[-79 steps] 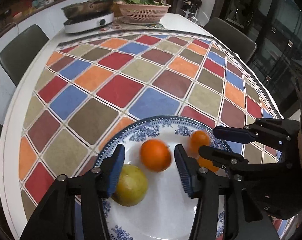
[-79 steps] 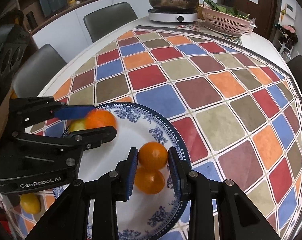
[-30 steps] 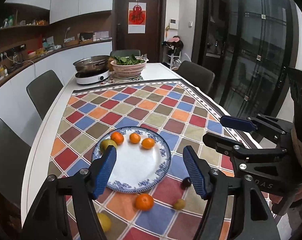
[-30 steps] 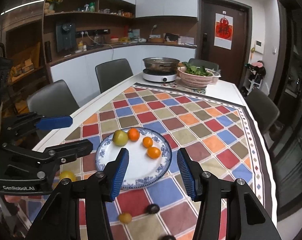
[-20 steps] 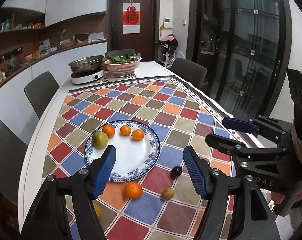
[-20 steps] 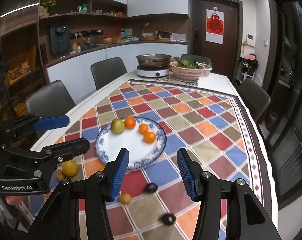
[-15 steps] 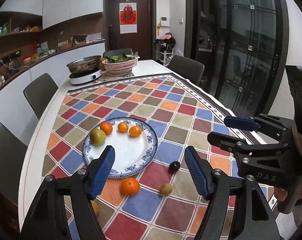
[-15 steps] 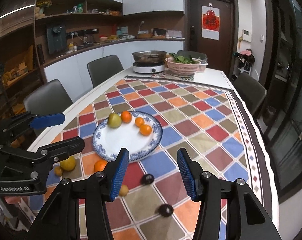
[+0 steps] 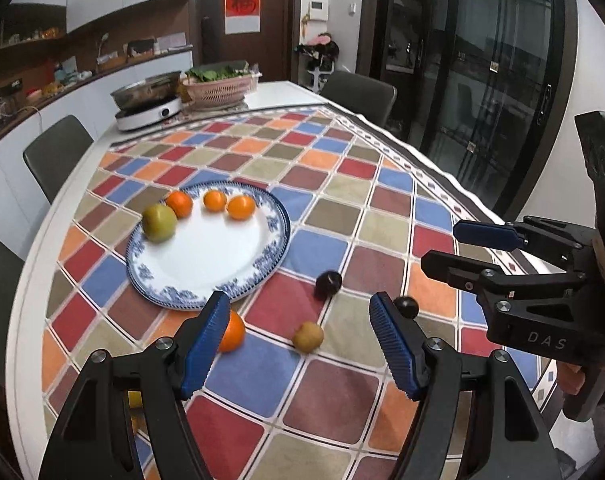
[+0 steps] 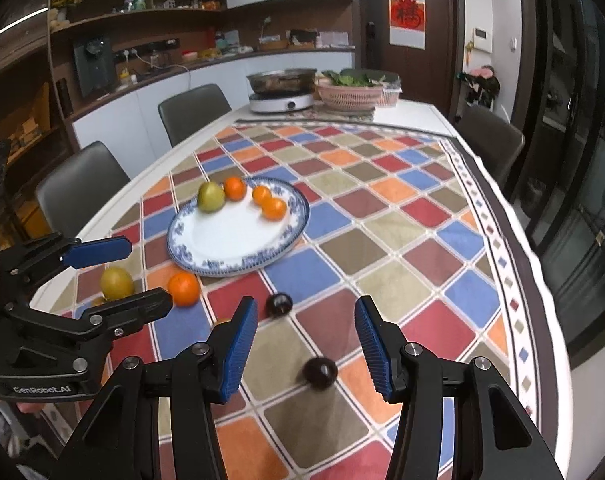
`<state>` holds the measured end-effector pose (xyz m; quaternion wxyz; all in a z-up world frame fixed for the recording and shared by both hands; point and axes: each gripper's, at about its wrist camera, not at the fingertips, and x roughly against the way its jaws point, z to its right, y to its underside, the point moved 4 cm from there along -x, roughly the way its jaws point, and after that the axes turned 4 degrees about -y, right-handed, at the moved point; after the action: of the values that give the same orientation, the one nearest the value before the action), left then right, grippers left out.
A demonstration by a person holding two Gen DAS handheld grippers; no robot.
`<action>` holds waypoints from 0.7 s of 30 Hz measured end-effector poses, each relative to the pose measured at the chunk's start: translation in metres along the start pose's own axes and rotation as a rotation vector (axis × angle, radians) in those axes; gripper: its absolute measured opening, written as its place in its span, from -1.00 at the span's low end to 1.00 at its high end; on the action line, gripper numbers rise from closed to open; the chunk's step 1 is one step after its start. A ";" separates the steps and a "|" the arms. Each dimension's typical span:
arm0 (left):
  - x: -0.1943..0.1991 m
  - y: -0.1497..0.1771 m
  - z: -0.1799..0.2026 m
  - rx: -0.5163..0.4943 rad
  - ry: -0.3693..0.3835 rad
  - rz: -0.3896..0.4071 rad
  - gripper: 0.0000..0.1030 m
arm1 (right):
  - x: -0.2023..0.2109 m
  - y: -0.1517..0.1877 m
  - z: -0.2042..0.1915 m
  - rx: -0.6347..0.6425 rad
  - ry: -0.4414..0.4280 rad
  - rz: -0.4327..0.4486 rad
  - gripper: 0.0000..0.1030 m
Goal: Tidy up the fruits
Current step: 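Move both open tools back toward the remaining fruits on the table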
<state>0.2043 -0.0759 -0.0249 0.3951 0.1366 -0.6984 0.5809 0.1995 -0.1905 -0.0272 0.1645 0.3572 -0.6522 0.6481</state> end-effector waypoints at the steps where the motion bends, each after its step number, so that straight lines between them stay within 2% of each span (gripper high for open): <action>1: -0.003 0.003 0.001 -0.002 0.004 -0.009 0.39 | -0.002 0.003 0.001 -0.005 0.000 -0.009 -0.01; 12: -0.039 0.028 0.008 -0.015 0.030 -0.099 0.39 | -0.030 0.040 0.012 -0.065 -0.004 -0.117 -0.01; 21: -0.064 0.036 0.005 -0.016 0.044 -0.139 0.38 | -0.049 0.055 0.016 -0.088 -0.007 -0.171 -0.01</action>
<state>0.2205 -0.0871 -0.0956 0.4509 0.1687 -0.6830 0.5493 0.2004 -0.1989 -0.1019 0.2326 0.4063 -0.6476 0.6012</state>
